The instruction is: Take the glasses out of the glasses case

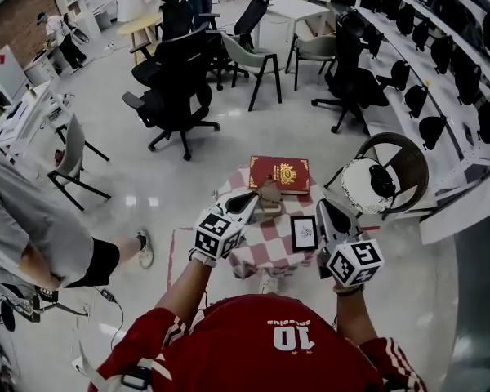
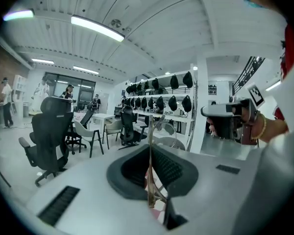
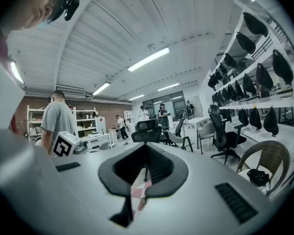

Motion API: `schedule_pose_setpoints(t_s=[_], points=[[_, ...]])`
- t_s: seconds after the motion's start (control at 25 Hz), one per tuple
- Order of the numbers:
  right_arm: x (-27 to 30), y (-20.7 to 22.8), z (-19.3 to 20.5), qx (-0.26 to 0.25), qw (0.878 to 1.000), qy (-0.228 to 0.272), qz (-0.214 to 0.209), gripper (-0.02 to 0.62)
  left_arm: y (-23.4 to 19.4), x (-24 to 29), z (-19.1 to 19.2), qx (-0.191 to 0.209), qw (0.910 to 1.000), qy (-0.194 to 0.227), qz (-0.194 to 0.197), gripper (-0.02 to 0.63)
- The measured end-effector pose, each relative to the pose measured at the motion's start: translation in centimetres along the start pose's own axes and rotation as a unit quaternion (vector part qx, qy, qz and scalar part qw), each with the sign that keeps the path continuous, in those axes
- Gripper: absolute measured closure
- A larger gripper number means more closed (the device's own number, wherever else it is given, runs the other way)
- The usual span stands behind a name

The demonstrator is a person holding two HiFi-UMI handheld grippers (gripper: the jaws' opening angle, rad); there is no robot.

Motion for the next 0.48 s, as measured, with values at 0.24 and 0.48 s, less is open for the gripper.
schedule_pose_setpoints(t_s=[0.24,0.48], points=[[-1.5,-0.8,-0.6,0.004,1.000,0.019,0.011,0.579,1.5,-3.6,-2.8,0.021,0.9992,0.031,-0.013,0.586],[-2.9,-2.1,-0.4,0.008,0.999,0.029,0.015,0.579,2.3,-7.3,-3.4,0.012,0.9974,0.058,-0.040,0.586]])
Point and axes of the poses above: the fingertips, and each gripper's own axes: x forward along the fingers, y to its right, z out of its underside, the point moved 7 cm from there along -x, backward along the fingers, and after that the axes turned 13 degrees about z, right-handed, at the moved point
